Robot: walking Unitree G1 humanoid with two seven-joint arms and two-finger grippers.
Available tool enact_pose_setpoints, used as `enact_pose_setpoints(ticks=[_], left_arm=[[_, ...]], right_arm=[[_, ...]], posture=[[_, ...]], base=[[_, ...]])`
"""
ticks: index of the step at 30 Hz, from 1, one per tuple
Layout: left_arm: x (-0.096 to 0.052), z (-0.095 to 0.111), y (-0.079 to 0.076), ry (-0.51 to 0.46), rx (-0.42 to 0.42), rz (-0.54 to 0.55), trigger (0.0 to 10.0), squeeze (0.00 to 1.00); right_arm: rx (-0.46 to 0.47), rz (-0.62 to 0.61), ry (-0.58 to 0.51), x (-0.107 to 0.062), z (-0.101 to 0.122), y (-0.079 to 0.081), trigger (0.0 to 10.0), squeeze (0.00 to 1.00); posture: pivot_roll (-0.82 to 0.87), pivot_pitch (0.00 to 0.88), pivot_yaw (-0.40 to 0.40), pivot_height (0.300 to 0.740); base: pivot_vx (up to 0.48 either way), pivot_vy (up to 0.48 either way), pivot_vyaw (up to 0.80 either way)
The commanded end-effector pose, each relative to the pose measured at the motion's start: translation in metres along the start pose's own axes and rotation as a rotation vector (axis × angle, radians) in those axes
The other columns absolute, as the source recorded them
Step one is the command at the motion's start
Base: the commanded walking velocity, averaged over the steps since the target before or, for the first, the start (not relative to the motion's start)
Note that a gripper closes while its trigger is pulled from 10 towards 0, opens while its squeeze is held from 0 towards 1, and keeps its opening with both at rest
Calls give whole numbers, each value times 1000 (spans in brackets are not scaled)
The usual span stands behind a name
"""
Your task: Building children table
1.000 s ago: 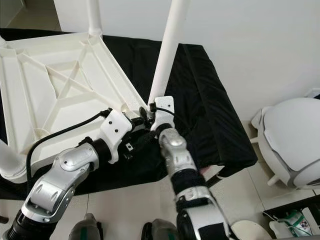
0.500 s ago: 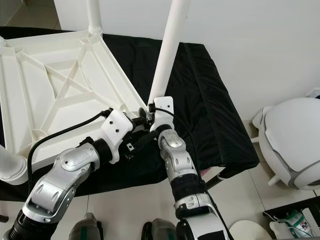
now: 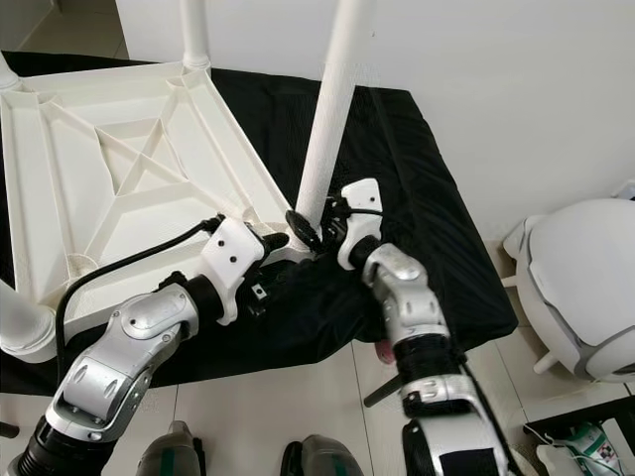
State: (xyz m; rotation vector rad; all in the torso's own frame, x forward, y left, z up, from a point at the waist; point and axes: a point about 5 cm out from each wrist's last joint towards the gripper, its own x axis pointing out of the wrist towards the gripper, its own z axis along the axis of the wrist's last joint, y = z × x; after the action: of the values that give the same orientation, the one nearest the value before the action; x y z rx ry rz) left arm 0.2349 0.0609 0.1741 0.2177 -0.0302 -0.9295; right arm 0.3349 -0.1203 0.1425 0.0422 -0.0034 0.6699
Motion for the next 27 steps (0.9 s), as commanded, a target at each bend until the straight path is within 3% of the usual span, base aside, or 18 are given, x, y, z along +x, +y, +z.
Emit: enact_pose_setpoints(ticks=[1,5,13,14,15,16,17,27], left_arm=[[2,1,0,-4,10,15,10000,0],[2,2,1,-4,19,8,10000,0],[2,3,2,-5,23,13,10000,0],[1,3,2,-5,23,15,10000,0],[1,3,2,-5,24,18,10000,0],[1,3,2,-5,24,19,10000,0],[0,3,3,-4,25,22,10000,0],[-2,0,2,7,8,28,10000,0]], right_arm=[[-12,27,10,0,-1,-4,10000,0],[-62,151,9,11,1,-7,10000,0],[-93,231,43,23,-5,0,10000,0],[-99,242,48,25,-6,1,9216,0],[-104,247,64,26,-7,1,4627,0],[-105,250,74,27,-9,1,1176,0],[-110,250,81,27,-10,0,0,0],[-101,260,89,18,-16,-10,0,0]], posture=[[18,0,-122,740],[24,0,-119,740],[44,0,-122,740],[44,0,-122,740],[49,0,-123,740],[49,0,-123,740],[53,0,-124,740],[45,0,-120,740]], base=[[0,0,0],[0,0,0],[0,0,0],[0,0,0],[0,0,0],[0,0,0],[0,0,0],[0,0,0]])
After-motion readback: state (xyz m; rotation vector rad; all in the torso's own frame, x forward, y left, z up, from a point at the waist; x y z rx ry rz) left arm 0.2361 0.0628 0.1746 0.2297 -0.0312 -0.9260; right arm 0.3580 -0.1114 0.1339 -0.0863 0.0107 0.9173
